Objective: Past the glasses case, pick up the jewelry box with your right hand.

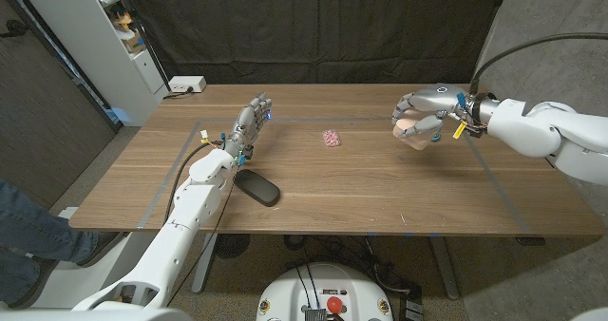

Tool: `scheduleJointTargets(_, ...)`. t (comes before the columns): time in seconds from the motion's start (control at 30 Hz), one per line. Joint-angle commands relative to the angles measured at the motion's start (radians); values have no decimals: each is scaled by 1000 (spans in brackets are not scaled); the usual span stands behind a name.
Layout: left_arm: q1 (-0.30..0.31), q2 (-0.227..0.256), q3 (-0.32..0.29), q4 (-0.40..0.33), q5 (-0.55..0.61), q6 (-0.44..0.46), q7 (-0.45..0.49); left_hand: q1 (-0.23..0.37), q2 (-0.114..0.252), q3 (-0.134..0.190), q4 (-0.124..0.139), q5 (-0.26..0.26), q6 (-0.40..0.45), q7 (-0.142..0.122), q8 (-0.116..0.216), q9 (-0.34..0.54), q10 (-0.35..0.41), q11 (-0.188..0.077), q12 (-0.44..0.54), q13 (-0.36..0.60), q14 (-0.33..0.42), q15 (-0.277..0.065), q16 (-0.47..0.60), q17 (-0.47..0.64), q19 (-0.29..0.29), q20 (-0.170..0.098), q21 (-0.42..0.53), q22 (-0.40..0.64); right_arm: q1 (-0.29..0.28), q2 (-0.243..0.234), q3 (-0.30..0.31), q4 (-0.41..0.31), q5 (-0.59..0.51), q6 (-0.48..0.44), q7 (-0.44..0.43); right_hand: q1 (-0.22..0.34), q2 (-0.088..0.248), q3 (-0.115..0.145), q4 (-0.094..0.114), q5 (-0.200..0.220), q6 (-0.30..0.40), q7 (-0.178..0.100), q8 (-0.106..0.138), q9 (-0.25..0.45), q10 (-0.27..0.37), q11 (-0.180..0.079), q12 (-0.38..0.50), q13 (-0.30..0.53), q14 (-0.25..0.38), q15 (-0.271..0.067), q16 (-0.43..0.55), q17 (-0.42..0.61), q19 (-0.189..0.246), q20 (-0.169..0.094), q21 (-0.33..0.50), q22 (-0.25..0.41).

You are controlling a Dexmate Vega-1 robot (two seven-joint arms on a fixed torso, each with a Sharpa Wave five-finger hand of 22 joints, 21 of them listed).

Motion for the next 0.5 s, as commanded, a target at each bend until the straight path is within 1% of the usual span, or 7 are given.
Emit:
scheduleJointTargets(0.03,0,11,1,-20,0,6,2,5,10,0,-3,0,6,5,3,3,-2,7,6,4,-1,5,4,6,-3,6,7,2,-15,8,47,-13,0,5,26,116,109,4,7,-7,12,7,8,7,-4,1,6,6,-2,2,-3,7,-16,-19,0,4)
scheduleJointTargets(0.5,-13,13,-3,3,-6,-1,-11,5,10,-1,-4,0,7,4,3,3,-3,6,6,4,-1,5,4,6,-5,6,7,2,8,24,74,-27,-8,21,51,118,116,7,8,-12,12,5,8,6,-9,-1,5,15,-5,1,-7,13,-20,-21,1,5)
